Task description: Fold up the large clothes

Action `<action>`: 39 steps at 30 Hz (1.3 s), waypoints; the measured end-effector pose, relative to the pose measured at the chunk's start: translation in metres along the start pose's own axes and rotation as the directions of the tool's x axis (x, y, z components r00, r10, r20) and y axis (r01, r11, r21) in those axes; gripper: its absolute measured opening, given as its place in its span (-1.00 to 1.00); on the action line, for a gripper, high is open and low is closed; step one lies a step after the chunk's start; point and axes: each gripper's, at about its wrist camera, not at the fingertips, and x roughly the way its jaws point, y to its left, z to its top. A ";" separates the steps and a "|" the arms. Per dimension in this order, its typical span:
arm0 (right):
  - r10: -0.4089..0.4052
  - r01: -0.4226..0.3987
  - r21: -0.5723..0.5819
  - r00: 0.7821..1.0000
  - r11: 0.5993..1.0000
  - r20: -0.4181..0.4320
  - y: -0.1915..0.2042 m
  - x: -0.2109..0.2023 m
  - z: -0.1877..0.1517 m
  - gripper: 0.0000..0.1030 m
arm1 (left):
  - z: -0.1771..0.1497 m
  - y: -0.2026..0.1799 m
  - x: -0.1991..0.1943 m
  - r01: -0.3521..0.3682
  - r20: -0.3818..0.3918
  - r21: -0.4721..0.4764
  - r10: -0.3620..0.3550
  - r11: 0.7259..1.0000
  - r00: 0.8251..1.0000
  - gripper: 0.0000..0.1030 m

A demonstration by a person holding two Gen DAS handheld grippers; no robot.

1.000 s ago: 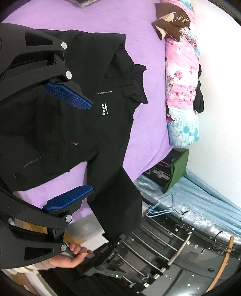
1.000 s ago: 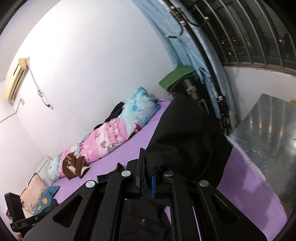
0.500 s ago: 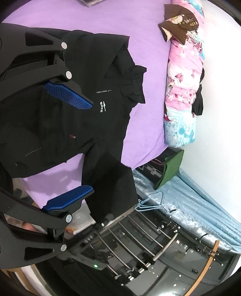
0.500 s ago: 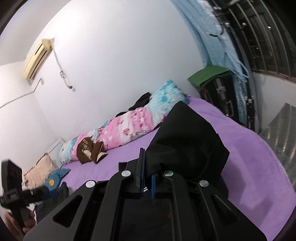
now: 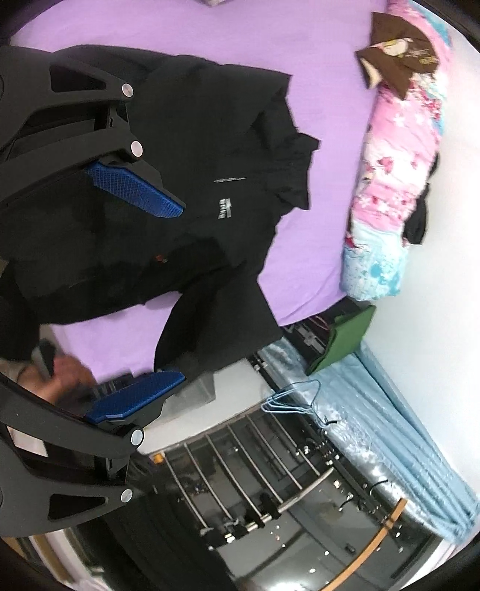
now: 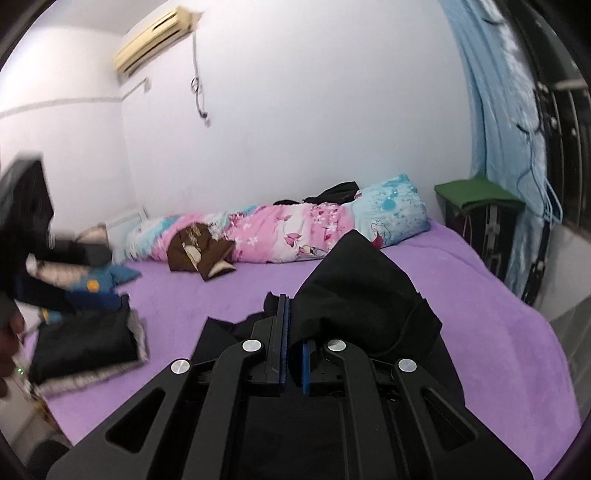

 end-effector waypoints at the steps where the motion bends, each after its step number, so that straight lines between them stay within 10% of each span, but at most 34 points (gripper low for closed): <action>1: -0.010 0.010 -0.028 1.000 1.000 -0.005 0.009 0.003 -0.006 -0.89 | 0.003 0.003 0.002 0.008 -0.021 -0.022 -0.008 1.000 1.000 0.60; 8: -0.060 0.055 -0.185 0.998 0.981 -0.021 0.058 0.014 -0.039 -0.89 | 0.021 0.009 0.026 -0.038 -0.209 -0.079 0.021 0.996 0.978 0.60; 15: -0.082 0.074 -0.326 0.997 0.942 -0.012 0.090 0.026 -0.062 -0.90 | 0.044 -0.015 0.069 -0.160 -0.433 0.114 0.193 0.981 0.880 0.60; 18: -0.086 0.076 -0.373 0.996 0.925 -0.011 0.099 0.033 -0.069 -0.90 | 0.049 -0.035 0.088 -0.222 -0.475 0.270 0.330 0.937 0.816 0.60; 25: -0.103 0.082 -0.467 0.994 0.881 -0.020 0.125 0.048 -0.086 -0.90 | 0.033 -0.083 0.151 -0.366 -0.397 0.649 0.707 0.667 0.585 0.59; 39: -0.124 0.085 -0.517 0.991 0.852 -0.041 0.140 0.061 -0.095 -0.90 | -0.027 -0.092 0.238 -0.419 -0.269 0.823 0.913 0.383 0.306 0.50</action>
